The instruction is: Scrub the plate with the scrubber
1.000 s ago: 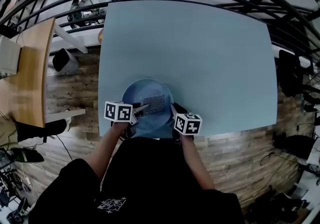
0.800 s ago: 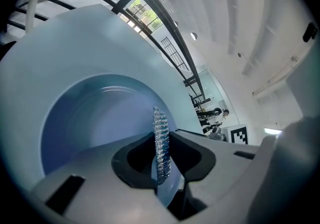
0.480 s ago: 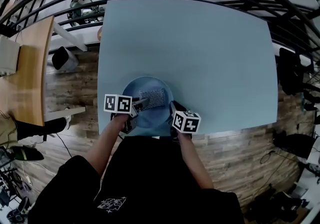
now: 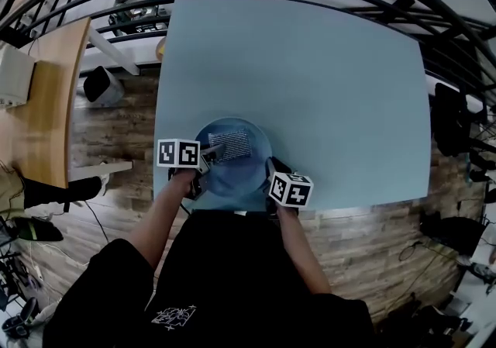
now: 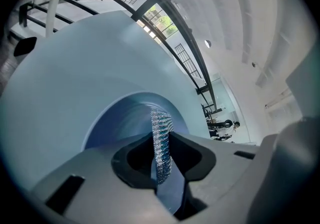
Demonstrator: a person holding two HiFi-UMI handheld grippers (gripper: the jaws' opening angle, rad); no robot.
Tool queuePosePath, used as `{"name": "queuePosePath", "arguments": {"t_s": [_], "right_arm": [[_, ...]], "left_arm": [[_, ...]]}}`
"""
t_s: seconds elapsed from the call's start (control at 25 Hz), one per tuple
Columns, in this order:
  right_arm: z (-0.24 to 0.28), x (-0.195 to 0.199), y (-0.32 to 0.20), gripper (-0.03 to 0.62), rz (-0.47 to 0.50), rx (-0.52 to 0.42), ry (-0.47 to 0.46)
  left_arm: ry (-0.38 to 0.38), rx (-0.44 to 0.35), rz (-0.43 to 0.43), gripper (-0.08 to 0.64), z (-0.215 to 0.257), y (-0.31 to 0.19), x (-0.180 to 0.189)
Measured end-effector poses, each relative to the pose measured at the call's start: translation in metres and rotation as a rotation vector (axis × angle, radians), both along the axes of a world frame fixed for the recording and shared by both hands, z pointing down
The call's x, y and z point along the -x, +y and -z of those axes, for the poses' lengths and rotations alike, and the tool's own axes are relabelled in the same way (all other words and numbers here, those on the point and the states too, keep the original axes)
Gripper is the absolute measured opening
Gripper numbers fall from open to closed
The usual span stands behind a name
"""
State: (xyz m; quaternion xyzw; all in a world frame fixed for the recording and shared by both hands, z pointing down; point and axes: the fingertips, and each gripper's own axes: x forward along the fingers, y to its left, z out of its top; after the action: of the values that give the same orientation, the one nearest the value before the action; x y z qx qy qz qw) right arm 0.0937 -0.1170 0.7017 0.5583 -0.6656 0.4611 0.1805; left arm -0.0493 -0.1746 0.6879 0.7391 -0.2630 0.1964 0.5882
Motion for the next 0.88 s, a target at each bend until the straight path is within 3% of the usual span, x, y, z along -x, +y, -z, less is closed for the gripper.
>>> {"name": "queuePosePath", "arguments": {"t_s": [0.88], "right_arm": [[-0.003, 0.003, -0.002, 0.029, 0.036, 0.003, 0.014]], "left_arm": [[-0.085, 0.028, 0.172, 0.091, 0.003, 0.015, 0.083]]}}
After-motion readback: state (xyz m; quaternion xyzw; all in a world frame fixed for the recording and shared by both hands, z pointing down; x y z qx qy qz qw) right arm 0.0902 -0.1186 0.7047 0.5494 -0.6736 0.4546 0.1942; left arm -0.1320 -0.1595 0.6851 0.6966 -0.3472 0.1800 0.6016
